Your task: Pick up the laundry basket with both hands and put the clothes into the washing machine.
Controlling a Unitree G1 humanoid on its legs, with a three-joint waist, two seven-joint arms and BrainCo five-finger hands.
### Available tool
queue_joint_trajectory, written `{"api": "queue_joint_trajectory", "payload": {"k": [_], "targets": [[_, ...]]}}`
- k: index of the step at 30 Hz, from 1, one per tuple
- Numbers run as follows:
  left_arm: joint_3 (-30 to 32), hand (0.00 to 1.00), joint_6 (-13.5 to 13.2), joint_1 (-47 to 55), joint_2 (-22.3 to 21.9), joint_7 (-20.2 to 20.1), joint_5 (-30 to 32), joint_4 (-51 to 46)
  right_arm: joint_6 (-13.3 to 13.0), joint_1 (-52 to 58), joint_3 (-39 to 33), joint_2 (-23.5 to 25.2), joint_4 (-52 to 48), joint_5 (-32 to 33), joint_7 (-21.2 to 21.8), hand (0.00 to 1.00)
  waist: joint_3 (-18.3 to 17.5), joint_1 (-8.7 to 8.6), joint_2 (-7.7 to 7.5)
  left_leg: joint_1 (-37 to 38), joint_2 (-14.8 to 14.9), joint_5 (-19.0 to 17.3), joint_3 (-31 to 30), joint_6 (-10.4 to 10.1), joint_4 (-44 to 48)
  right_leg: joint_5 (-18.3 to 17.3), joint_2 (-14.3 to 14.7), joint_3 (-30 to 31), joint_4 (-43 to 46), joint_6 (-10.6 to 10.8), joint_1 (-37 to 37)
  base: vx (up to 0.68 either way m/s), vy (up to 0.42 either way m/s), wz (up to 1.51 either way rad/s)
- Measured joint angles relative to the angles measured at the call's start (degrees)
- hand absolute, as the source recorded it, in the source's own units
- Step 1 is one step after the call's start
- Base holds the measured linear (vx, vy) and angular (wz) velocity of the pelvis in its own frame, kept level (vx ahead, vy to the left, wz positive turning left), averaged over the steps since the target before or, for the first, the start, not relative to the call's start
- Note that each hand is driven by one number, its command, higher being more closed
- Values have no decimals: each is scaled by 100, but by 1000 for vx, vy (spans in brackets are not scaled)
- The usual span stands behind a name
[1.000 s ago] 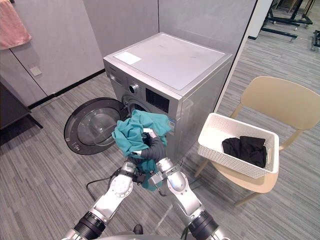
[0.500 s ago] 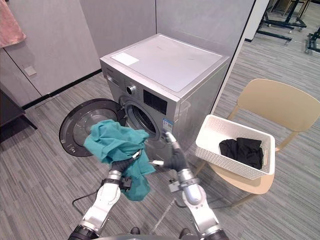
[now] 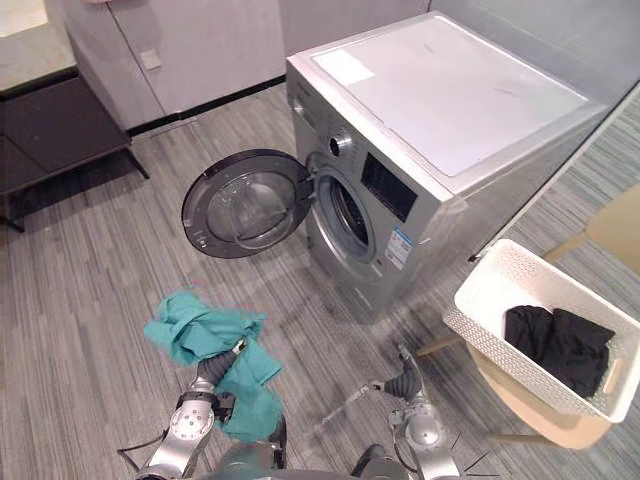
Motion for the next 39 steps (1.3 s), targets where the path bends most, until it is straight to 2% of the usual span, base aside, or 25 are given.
{"api": "queue_joint_trajectory", "payload": {"k": [1, 2, 3, 4, 5, 7, 9, 11, 12, 13, 14, 16, 17, 18, 20, 23, 26, 27, 28, 29, 30, 33, 36, 38, 39], "targets": [[-51, 100, 30, 92, -14, -47, 1, 0, 57, 129, -14, -27, -8, 1, 8, 0, 71, -28, -10, 22, -139, -300, -198, 101, 301, -76, -304, 288, 808, -134, -103, 113, 120, 62], [-68, 100, 40, 101, -12, -74, 1, 0, 60, 169, -35, -32, -13, 1, 13, 0, 93, -61, -27, 40, -200, -392, -316, 138, 406, -31, -416, 587, 1254, -316, -244, 192, 131, 81], [-59, 100, 59, 150, 21, -100, 1, 3, 68, 280, -44, -10, -12, 2, 25, 0, 135, -157, -46, 156, -264, -539, -531, 219, 543, 266, -442, 1476, 2188, -712, -719, 266, 96, 83], [-58, 100, 89, 160, 55, -99, 4, 33, 67, 368, -38, 43, -10, 4, 43, 0, 190, -189, 16, 208, -246, -639, -721, 258, 607, -95, -106, 2216, 2538, -413, -1042, 282, 67, 78], [-37, 100, 95, 159, 72, -96, 3, 51, 66, 378, -33, 58, -10, 11, 69, 0, 205, -218, -3, 255, -226, -670, -788, 270, 590, -244, 85, 2406, 2565, -381, -1166, 290, 20, 61], [-14, 100, 98, 98, 175, -86, 2, 115, 59, 319, 36, 30, -11, 39, 108, 0, 341, -297, -38, 604, -195, -707, -916, 290, 336, -394, 520, 2412, 2238, -405, -1641, 299, -6, 37], [-50, 100, 98, 8, 159, -92, 2, 205, 58, 298, 72, 6, -10, 94, 107, 0, 372, -309, -11, 823, -150, -742, -947, 256, 173, -307, 735, 2197, 1598, -425, -1923, 349, -65, 22], [-66, 100, 96, -158, 108, -104, 10, 239, 57, 270, 68, -7, -26, 156, 108, 0, 422, -402, -7, 1137, -137, -857, -1106, 53, 52, 300, 987, 2084, 293, -515, -2066, 388, -105, 48], [-85, 100, 96, -199, 108, -101, 9, 257, 57, 257, 69, -13, -41, 164, 107, 0, 421, -458, -28, 1186, -118, -900, -1175, -16, 25, 635, 1041, 2132, 192, -610, -2037, 482, -178, 83], [-167, 100, 92, -275, 73, -112, 16, 320, 63, 234, 58, -43, -51, 169, 109, 0, 408, -580, 62, 1335, -10, -914, -1297, -130, 49, 930, 1118, 2052, 283, -881, -1916, 495, -183, 68], [-234, 100, 82, -312, 60, -127, 25, 319, 61, 173, 53, -48, -54, 175, 110, 0, 402, -577, 101, 1230, 55, -875, -1266, -224, 242, 823, 1154, 2013, 284, -908, -1889, 591, -234, 53], [-416, 100, 88, -423, -10, -147, 118, 328, 56, 38, 67, -57, -68, 201, 119, 0, 484, -567, 210, 606, 274, -652, -996, -581, 1890, 566, 1322, 1942, 188, -1023, -1556, 527, -228, -4], [-536, 100, 89, -403, -77, -177, 119, 329, 57, 36, 106, -64, -72, 218, 114, 0, 547, -535, 327, 252, 558, -133, -819, -690, 3221, 483, 1573, 1974, -31, -1143, -1098, 486, -182, -35], [-565, 100, 90, -395, -102, -214, 119, 330, 57, 35, 161, -72, -70, 224, 108, 0, 566, -487, 335, 69, 725, -16, -752, -672, 3773, 462, 1667, 2045, -139, -1176, -879, 391, -122, -68], [-889, 100, 86, -543, -122, -259, 129, 334, 53, -12, 177, -35, -172, 228, 96, 0, 625, -414, 218, -403, 951, -228, -393, -371, 4683, 457, 1798, 2348, -487, -1186, -273, 429, -108, -80], [-1129, 100, 77, -750, -202, -264, 261, 324, 49, -99, 143, -57, -244, 312, 82, 0, 642, -418, 181, -708, 892, -432, -311, -276, 3828, 463, 1825, 2791, -724, -1177, -32, 350, -11, -86], [-1288, 100, 78, -947, -248, -280, 369, 325, 56, -271, 164, 89, -142, 325, 91, 0, 697, -392, 132, -750, 323, -477, -1252, -364, 2003, 484, 1837, 3560, -700, -1140, 46, 269, 160, -125], [-1297, 100, 77, -1002, -250, -293, 369, 325, 53, -344, 169, 119, -51, 326, 74, 0, 699, -387, 135, -700, 157, -399, -1784, -476, 1307, 470, 1847, 3866, -690, -956, 72, 303, 302, -159], [-1297, 100, 76, -1005, -280, -315, 367, 329, 49, -347, 207, 90, -9, 324, 75, 0, 690, -344, 269, -560, 152, 17, -2156, -679, 681, 402, 1955, 4199, -688, -753, 119, 307, 347, -169], [-1299, 100, 73, -996, -328, -330, 367, 332, 43, -340, 220, 32, -14, 324, 74, 0, 671, -307, 419, -532, 261, 476, -2264, -753, 523, 338, 2080, 4383, -688, -646, 135, 285, 423, -180], [-1304, 100, 58, -1067, -367, -360, 366, 431, 56, -383, 258, -5, 27, 321, 74, 0, 709, -296, 510, -544, 388, 355, -2135, -630, 743, 158, 2182, 4721, -684, -415, 170, 151, 359, -146], [-1341, 100, 66, -1216, -42, -360, 365, 562, 48, -357, 300, 99, -2, 315, 87, 0, 720, -286, 169, -429, 247, 291, -1364, -519, 587, 269, 1848, 5322, -682, -193, -162, 24, 276, -120], [-1269, 100, 69, -1064, 98, -357, 365, 647, 50, -360, 476, 102, 8, 313, 91, 0, 702, -293, 112, -232, 231, 172, -650, -287, 479, 443, 1698, 5795, -810, 54, -322, -71, 207, -127], [-1150, 100, 93, -1049, 111, -349, 360, 769, 61, -486, 651, 94, 84, 265, 90, 0, 698, -306, 118, -206, 336, 121, -88, -152, 402, 719, 1498, 5104, -785, 11, -658, -102, 109, -136], [-1068, 100, 99, -1050, 126, -349, 353, 766, 64, -517, 708, 100, 192, 210, 89, 0, 700, -302, 117, -209, 419, 114, 139, -83, 396, 687, 1341, 4306, -620, -90, -797, -87, 25, -92]]}}
